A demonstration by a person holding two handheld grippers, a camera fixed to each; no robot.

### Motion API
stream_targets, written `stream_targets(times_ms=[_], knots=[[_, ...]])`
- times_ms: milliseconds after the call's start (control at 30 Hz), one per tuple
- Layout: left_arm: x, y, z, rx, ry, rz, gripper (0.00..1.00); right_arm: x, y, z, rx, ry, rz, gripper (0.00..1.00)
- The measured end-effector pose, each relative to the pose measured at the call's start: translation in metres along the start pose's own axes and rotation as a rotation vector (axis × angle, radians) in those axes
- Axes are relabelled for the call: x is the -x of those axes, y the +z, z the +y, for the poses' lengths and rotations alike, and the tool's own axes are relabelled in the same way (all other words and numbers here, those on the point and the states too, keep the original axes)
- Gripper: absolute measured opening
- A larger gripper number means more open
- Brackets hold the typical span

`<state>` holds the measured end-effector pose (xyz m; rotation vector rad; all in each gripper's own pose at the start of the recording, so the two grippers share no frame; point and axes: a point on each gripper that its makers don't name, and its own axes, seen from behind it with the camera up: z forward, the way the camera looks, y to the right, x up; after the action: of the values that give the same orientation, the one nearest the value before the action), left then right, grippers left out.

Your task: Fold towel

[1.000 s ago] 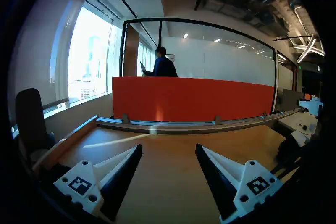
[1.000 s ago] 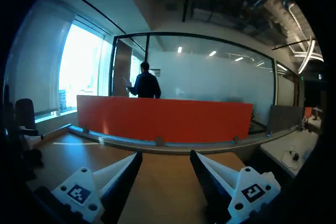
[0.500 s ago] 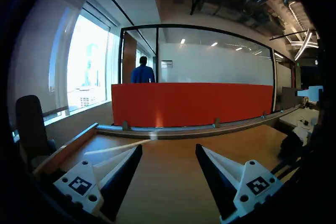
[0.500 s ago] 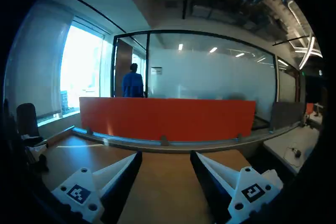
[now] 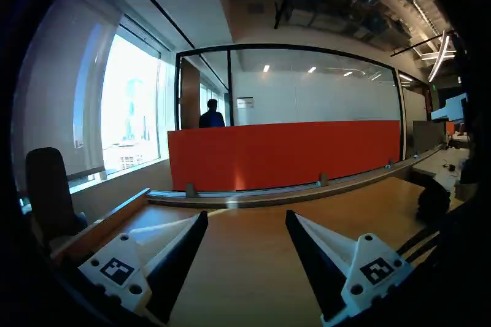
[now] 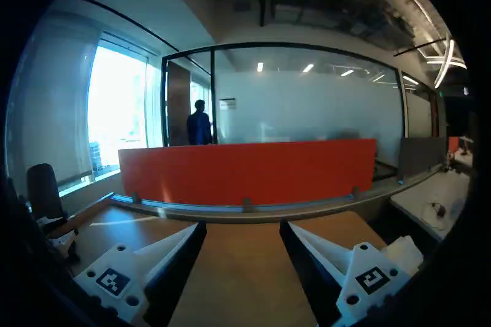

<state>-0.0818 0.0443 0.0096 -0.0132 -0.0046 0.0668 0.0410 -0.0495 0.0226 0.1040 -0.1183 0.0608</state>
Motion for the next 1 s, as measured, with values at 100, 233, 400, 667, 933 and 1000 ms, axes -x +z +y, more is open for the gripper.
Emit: stream_targets(times_ms=[100, 233, 400, 667, 933, 1000], knots=[[0.009, 0.0, -0.002, 0.002, 0.0, 0.01, 0.94, 0.006, 0.0, -0.004, 0.0, -0.012, 0.006, 0.92], [0.024, 0.0, -0.005, 0.002, -0.003, 0.023, 0.94, 0.02, 0.002, -0.008, 0.002, -0.026, 0.005, 0.92], [0.045, 0.0, -0.011, 0.0, -0.011, 0.03, 0.94, 0.038, 0.006, -0.013, 0.003, -0.04, 0.001, 0.92], [0.079, 0.003, -0.02, 0.001, -0.021, 0.035, 0.94, 0.063, 0.015, -0.023, 0.001, -0.053, -0.002, 0.92], [0.106, 0.007, -0.026, -0.005, -0.027, 0.042, 0.94, 0.088, 0.025, -0.03, -0.004, -0.068, -0.011, 0.92], [0.113, 0.007, -0.027, -0.006, -0.028, 0.041, 0.94, 0.093, 0.027, -0.033, -0.006, -0.072, -0.016, 0.92]])
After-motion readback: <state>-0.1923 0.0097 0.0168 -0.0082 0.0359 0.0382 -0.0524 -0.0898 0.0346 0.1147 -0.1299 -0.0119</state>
